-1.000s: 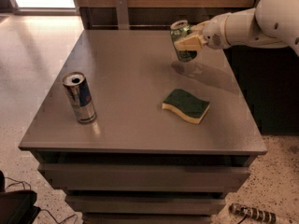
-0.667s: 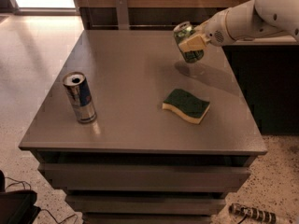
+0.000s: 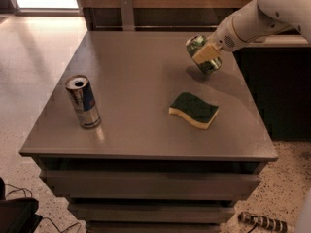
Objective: Knock green can over
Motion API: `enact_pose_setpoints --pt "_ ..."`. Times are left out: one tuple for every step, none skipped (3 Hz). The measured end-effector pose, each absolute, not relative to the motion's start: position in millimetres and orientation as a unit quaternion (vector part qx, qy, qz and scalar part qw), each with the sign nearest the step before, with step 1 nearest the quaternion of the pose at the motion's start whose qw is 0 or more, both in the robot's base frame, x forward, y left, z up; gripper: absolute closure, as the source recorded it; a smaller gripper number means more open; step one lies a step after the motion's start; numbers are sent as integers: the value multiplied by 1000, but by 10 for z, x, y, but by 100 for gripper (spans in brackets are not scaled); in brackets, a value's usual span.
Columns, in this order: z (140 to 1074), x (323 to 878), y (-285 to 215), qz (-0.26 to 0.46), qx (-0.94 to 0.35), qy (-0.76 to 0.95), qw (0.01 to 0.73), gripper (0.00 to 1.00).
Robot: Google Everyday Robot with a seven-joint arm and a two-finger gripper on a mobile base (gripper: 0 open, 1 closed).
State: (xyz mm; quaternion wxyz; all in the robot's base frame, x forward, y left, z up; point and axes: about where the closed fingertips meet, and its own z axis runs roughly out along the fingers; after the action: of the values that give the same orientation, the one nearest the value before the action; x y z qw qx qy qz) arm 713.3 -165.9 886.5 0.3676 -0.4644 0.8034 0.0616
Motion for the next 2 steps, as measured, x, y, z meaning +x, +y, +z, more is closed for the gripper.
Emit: enact_pose_setpoints --pt "8666 7057 -1642 36 -489 814 313 100" --pt "8455 7009 -1566 17 -520 815 255 100"
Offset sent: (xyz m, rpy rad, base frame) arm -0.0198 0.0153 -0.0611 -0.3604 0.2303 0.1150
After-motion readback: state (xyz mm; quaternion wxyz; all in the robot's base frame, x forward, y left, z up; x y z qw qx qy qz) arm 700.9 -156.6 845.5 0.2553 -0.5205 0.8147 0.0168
